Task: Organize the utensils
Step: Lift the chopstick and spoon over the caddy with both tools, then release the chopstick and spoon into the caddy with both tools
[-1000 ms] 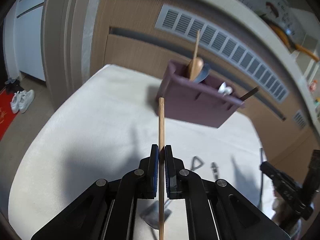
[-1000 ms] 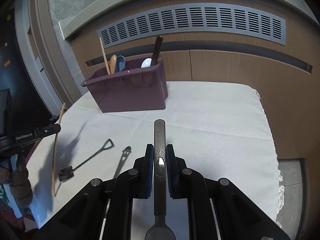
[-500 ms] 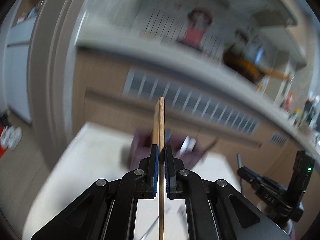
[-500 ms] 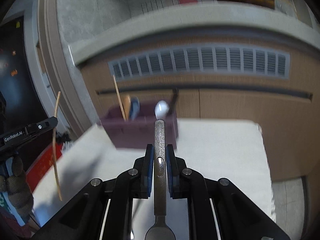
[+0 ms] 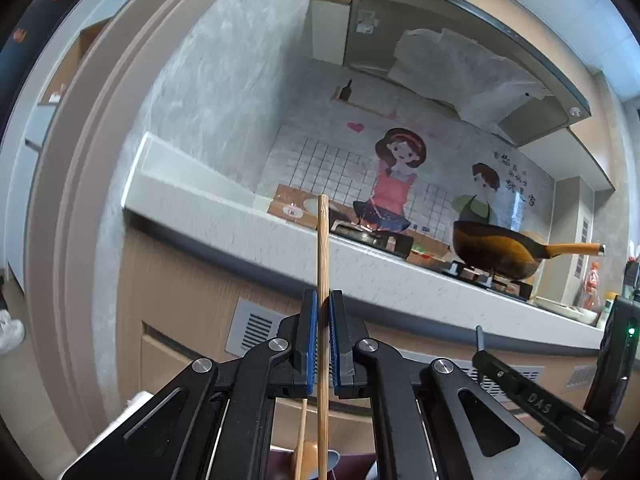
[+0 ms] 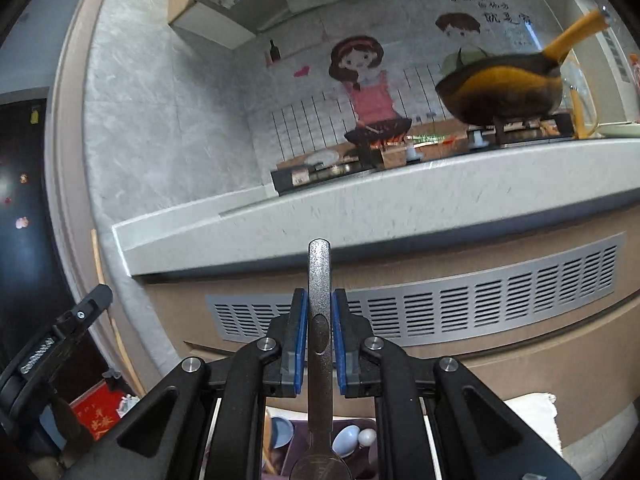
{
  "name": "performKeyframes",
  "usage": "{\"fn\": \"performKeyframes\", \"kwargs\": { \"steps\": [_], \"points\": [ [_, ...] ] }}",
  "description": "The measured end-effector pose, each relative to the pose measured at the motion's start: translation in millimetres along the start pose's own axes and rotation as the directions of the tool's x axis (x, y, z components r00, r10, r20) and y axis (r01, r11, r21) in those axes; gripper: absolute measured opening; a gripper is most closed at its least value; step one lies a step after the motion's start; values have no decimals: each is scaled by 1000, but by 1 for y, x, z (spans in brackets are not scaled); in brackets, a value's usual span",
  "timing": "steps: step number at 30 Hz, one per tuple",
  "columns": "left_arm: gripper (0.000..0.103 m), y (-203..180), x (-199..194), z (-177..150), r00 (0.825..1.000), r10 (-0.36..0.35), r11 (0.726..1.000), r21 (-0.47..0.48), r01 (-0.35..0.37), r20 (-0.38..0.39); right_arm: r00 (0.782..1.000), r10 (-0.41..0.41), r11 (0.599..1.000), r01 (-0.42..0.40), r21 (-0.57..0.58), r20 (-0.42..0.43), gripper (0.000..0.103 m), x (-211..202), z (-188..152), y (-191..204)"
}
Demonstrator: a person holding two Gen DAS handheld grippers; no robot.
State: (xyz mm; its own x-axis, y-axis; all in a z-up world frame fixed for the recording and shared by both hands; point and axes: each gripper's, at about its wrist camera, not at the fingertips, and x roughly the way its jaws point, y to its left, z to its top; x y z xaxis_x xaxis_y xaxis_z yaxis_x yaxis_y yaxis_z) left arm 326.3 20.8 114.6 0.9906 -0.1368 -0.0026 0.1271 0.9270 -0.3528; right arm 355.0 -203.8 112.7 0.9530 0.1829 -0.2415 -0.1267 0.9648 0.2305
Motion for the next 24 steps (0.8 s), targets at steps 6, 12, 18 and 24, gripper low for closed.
{"fn": "performKeyframes", "kwargs": {
  "steps": [6,12,18,24],
  "points": [
    [6,14,28,-25,998,12,1000,-21,-13,-68,1000,-4,1000,4,-6,-11,12,30,-21,4],
    [6,18,40,-39,997,15,1000,-25,-16,-70,1000,-5,1000,5,-11,-21,12,54,-33,3],
    [8,19,48,-62,996,-5,1000,-23,3,-91,1000,-23,999,23,-25,-11,12,57,-47,-2],
    [38,27,40,-77,978,-75,997,-40,68,-193,994,17,1000,-17,-5,-104,16,37,-58,-11]
  ]
}}
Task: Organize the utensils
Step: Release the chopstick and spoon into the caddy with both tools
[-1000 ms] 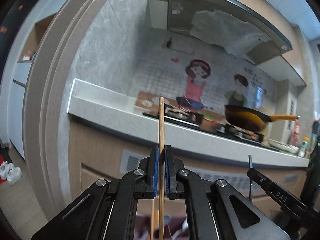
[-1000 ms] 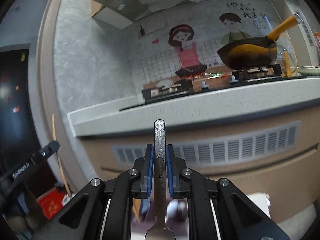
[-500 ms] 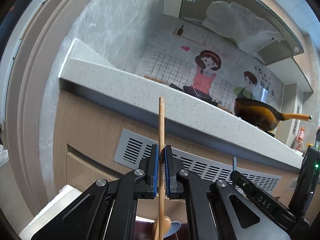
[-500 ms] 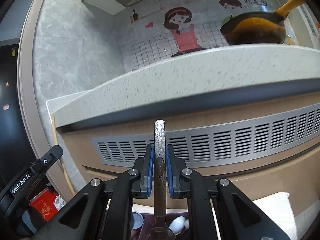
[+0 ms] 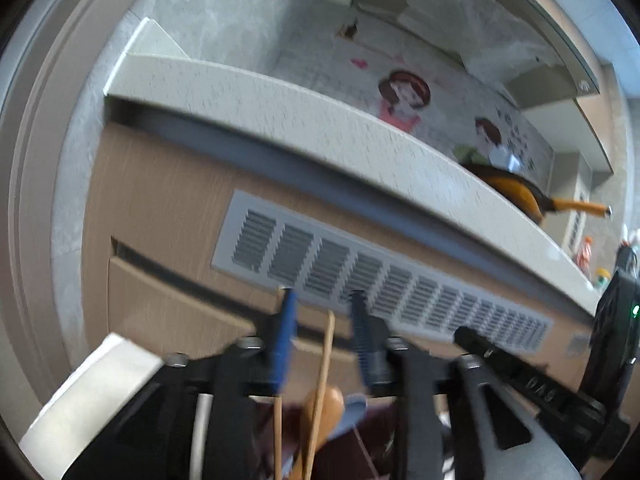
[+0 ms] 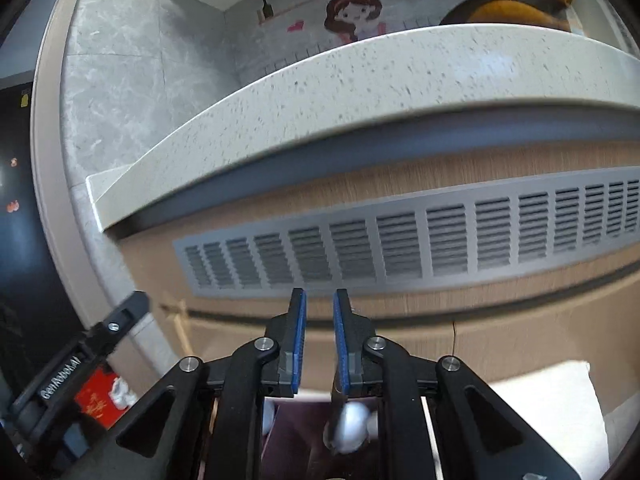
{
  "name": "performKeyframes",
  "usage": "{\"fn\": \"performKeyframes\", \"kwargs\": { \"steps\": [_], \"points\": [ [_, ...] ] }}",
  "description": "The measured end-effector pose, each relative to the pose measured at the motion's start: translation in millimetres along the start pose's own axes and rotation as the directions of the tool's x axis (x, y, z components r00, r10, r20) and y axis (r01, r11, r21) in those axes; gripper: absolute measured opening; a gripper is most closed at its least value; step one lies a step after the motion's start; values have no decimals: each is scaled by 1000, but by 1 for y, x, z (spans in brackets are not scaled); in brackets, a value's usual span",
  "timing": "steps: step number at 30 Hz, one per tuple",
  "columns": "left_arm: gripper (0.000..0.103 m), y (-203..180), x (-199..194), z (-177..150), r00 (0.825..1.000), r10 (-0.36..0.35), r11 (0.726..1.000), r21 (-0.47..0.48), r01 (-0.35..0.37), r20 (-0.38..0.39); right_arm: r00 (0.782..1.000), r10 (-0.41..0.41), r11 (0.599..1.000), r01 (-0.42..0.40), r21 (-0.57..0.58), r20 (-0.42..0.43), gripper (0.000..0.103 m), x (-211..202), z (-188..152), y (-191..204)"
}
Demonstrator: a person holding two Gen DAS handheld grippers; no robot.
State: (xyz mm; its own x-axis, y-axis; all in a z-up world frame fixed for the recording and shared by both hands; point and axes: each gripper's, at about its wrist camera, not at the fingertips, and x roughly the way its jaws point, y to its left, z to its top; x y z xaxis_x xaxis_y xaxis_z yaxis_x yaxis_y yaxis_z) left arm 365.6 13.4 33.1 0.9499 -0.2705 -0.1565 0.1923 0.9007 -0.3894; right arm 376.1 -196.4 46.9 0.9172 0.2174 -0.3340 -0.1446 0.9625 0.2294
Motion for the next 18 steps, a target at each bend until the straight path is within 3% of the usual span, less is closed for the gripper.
{"fn": "performKeyframes", "kwargs": {
  "steps": [3,6,9,12,18],
  "points": [
    [40,1,-14,-2,997,26,1000,8,-26,-71,1000,-11,1000,11,-28,3,22,-28,-3,-2],
    [44,3,-28,-4,985,84,996,12,-83,-152,999,-38,997,39,-72,2,35,-58,-9,-2],
    [46,1,-44,-15,958,157,987,83,-141,-240,997,-71,989,67,-129,-29,41,-83,-22,-1],
    [48,0,-65,-31,932,195,977,142,-158,-304,988,-119,976,98,-195,-99,42,-98,-40,0],
    [55,3,-111,-59,884,254,964,178,-197,-392,954,-165,961,97,-260,-250,44,-119,-86,4]
  ]
}}
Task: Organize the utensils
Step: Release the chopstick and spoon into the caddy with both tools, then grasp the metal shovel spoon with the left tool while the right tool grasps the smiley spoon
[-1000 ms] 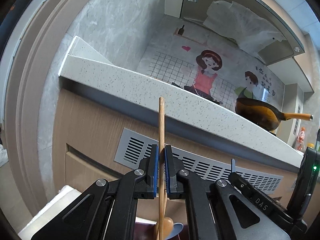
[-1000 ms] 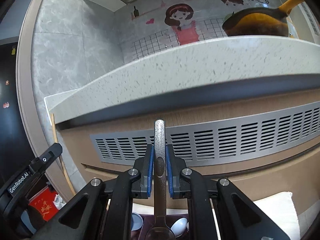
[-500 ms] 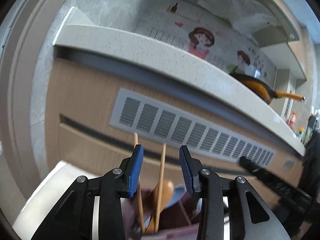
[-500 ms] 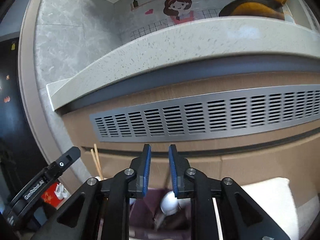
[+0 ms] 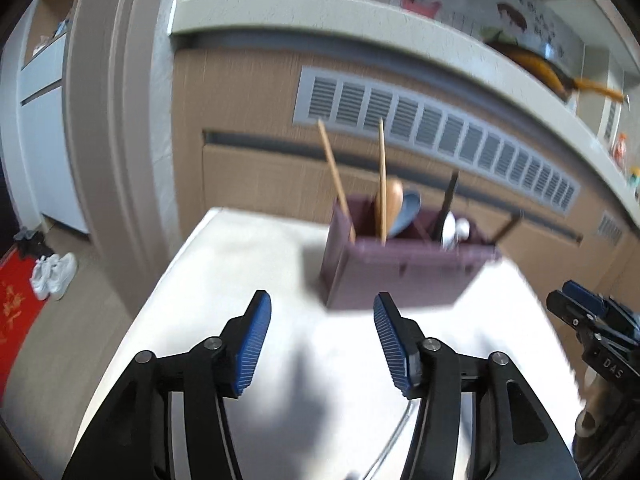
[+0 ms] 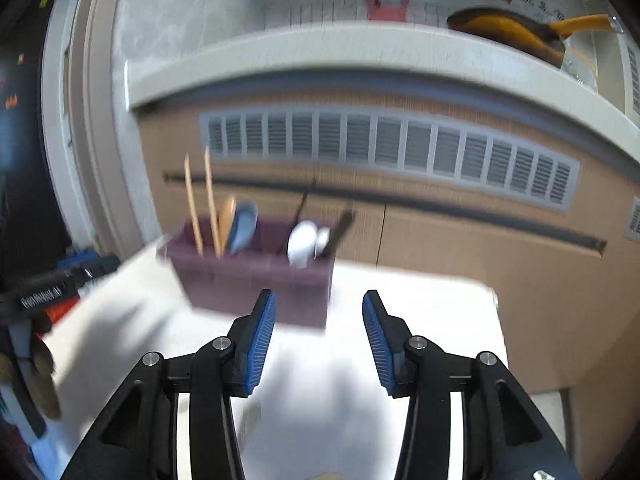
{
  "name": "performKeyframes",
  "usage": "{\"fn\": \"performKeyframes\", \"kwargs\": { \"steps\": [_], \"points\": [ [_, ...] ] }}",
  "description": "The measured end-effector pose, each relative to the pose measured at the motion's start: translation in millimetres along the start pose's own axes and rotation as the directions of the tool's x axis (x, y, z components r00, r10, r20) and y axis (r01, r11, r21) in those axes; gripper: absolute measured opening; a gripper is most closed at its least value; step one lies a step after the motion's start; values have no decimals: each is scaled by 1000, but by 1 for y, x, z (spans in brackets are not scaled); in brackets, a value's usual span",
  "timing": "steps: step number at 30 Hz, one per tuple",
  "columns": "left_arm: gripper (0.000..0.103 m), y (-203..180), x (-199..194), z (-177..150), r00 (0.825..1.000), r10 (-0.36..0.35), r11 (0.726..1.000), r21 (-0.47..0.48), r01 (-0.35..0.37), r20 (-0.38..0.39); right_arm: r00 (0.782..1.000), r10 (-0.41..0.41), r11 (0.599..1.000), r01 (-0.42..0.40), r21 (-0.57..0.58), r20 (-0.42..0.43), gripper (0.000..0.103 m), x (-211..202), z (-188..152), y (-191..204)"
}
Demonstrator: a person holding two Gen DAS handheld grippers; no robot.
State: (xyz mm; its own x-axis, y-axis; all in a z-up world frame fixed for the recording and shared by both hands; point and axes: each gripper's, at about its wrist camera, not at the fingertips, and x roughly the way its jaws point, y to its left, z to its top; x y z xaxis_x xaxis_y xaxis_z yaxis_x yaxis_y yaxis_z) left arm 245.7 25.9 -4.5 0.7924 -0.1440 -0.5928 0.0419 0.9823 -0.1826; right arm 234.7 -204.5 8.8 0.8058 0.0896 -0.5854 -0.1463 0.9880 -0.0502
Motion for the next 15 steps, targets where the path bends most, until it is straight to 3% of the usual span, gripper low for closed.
{"fn": "performKeyframes", "kwargs": {
  "steps": [6,11,15],
  "points": [
    [55,-5,-18,-36,997,18,994,106,-9,-78,987,-9,995,-7,-97,-159,44,11,-48,28],
    [55,7,-10,-58,986,-2,999,45,10,-167,945,96,992,-115,-44,-314,43,28,-79,38],
    [55,9,-4,-68,980,-4,999,33,11,-200,917,145,987,-159,-7,-372,31,37,-86,44]
  ]
}}
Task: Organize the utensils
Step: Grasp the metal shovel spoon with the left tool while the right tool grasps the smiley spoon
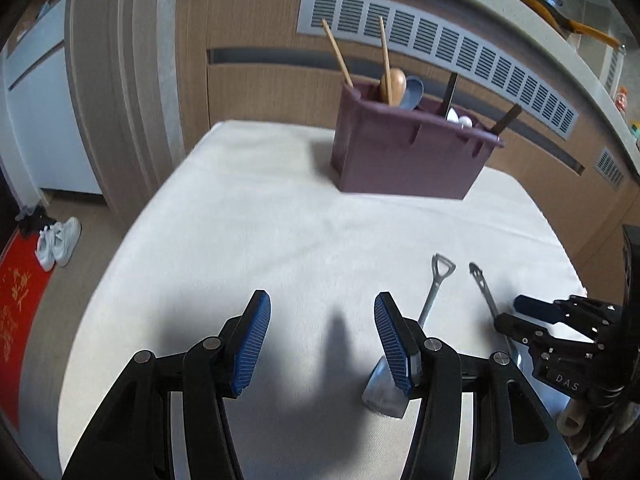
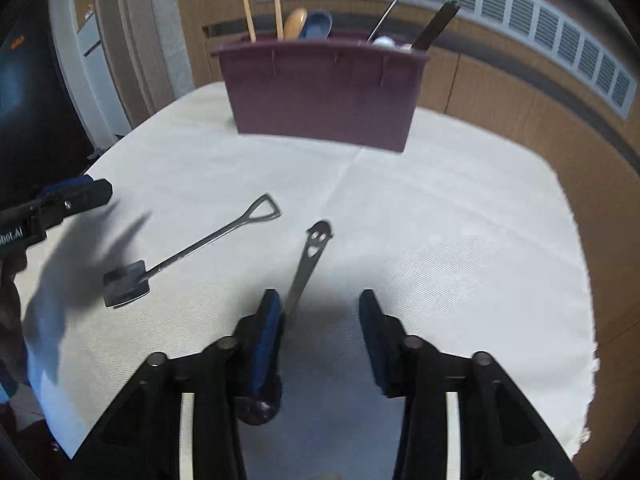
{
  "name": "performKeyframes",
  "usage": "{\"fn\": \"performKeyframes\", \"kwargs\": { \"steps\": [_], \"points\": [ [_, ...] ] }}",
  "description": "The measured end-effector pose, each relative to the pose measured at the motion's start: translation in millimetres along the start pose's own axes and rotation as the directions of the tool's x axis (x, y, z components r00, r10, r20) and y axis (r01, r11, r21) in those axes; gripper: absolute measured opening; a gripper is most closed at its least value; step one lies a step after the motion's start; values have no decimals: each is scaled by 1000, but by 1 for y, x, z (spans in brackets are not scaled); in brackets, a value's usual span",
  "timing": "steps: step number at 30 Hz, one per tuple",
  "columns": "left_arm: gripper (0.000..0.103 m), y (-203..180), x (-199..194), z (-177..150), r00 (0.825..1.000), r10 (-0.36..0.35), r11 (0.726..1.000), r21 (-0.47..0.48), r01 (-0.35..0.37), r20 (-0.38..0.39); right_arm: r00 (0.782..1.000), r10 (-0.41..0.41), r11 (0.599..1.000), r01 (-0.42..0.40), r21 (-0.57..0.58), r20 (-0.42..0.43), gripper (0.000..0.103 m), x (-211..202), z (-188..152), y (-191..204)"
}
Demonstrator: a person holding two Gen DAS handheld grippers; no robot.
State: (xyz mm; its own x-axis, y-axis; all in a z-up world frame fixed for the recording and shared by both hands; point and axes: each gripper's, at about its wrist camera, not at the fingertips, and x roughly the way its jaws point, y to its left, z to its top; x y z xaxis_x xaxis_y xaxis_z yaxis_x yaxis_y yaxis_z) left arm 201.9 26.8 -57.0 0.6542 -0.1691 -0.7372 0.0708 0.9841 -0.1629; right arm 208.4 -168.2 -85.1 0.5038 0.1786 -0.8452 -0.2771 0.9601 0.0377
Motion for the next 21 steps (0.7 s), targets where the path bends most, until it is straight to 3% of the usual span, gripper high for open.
{"fn": "performKeyframes", "kwargs": {
  "steps": [3,6,11,21],
  "points": [
    [55,-2,2,-1,1000,-5,1000,5,5,-9,1000,9,1000,-9,-12,-12,26,3,-4,6],
    [55,-5,3,0,1000,-11,1000,9,11,-12,1000,-10,999,9,-43,-11,10,2,-2,12],
    [55,-10,4,-1,999,-25,999,28,26,-24,999,-42,999,42,-31,-1,5,-7,-5,-7],
    [55,-28,11,-1,995,-68,994,78,73,-67,994,-106,987,104,119,7,5,-20,-17,-75]
  ]
}}
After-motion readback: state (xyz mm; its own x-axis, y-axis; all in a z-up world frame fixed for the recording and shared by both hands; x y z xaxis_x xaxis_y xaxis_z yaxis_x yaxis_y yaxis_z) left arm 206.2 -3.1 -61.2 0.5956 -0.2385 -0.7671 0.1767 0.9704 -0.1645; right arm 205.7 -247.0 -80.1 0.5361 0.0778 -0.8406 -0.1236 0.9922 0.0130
